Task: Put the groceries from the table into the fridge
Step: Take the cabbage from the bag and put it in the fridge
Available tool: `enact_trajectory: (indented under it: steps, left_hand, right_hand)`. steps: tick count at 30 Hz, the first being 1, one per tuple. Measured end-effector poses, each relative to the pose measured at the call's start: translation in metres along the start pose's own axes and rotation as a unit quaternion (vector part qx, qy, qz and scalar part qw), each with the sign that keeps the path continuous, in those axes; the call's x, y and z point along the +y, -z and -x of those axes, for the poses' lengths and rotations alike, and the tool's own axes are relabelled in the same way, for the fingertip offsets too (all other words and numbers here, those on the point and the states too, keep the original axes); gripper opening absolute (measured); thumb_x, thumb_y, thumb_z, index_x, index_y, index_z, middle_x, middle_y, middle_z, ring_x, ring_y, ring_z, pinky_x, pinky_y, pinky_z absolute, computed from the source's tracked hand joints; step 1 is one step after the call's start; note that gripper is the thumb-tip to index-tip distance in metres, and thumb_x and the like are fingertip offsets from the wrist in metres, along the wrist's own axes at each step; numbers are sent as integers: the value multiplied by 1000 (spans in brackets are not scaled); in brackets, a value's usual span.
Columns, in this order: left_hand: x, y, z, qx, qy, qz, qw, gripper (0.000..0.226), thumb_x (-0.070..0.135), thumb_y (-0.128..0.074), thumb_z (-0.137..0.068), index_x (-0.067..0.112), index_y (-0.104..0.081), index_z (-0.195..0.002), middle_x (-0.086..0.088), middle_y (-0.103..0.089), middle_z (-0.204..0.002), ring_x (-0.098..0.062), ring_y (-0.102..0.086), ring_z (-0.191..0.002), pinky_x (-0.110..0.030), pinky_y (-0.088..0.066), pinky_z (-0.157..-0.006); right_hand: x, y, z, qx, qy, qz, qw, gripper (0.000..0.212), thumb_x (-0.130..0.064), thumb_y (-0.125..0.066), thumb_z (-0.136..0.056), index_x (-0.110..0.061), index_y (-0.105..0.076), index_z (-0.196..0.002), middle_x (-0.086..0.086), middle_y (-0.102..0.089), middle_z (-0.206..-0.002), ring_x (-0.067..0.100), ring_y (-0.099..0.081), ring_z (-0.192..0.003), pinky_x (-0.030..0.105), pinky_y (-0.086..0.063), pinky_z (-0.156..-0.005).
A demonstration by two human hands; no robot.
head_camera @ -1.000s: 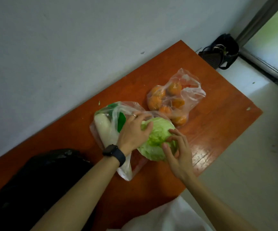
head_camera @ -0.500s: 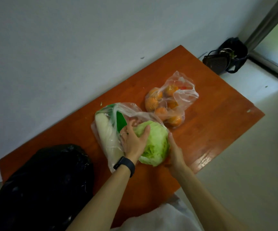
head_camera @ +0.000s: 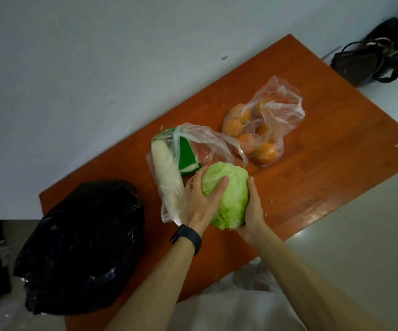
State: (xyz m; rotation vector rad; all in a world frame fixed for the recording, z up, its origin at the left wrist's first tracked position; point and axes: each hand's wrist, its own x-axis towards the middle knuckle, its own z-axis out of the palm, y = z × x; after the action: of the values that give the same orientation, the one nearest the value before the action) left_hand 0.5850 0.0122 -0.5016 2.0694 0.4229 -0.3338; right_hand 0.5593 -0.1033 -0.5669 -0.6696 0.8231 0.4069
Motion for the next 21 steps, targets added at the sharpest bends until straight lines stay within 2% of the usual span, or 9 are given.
enact_trajectory:
  steps: [5, 10, 13, 17, 21]
  left_hand:
    - [9, 5, 15, 30, -32, 58, 997, 74, 80, -65, -70, 50, -47, -135, 18, -48, -143, -5, -46, -130, -40, -46, -107]
    - [45, 25, 37, 48, -110, 107, 987, 58, 74, -65, -75, 57, -47, -127, 20, -50, -140, -4, -47, -130, -41, -45, -108]
    - [72, 41, 52, 26, -173, 134, 975, 58, 68, -66, -78, 52, -49, -130, 20, -51, -139, -2, -48, -128, -39, -45, -108]
    - [108, 54, 78, -25, -253, 175, 951, 61, 65, -65, -80, 46, -50, -135, 20, -52, -138, 0, -49, -127, -37, -46, -107]
    - [149, 53, 110, -104, -274, 253, 922, 62, 67, -64, -76, 43, -56, -132, 16, -59, -133, -2, -56, -120, -35, -49, -102]
  right_hand:
    - [-12, 1, 13, -8, 24, 8, 1000, 77, -75, -74, -67, -34, -63, -131, 5, -69, -127, 33, -68, -112, 59, -55, -91]
    - [-33, -20, 48, -30, 95, 26, 995, 86, -76, -77, -64, -34, -57, -137, 3, -65, -133, 32, -66, -116, 58, -55, -91]
    - [-49, -32, 79, -51, 190, 40, 980, 83, -75, -74, -70, -34, -54, -139, 3, -61, -138, 30, -63, -121, 56, -53, -95]
    - [-69, -37, 149, -37, 304, 45, 951, 86, -70, -76, -73, -29, -48, -144, 5, -60, -139, 30, -62, -122, 56, -53, -96]
    - [-84, -28, 239, 14, 377, 75, 923, 85, -83, -69, -63, -41, -55, -135, -5, -59, -139, 26, -59, -125, 57, -57, -87]
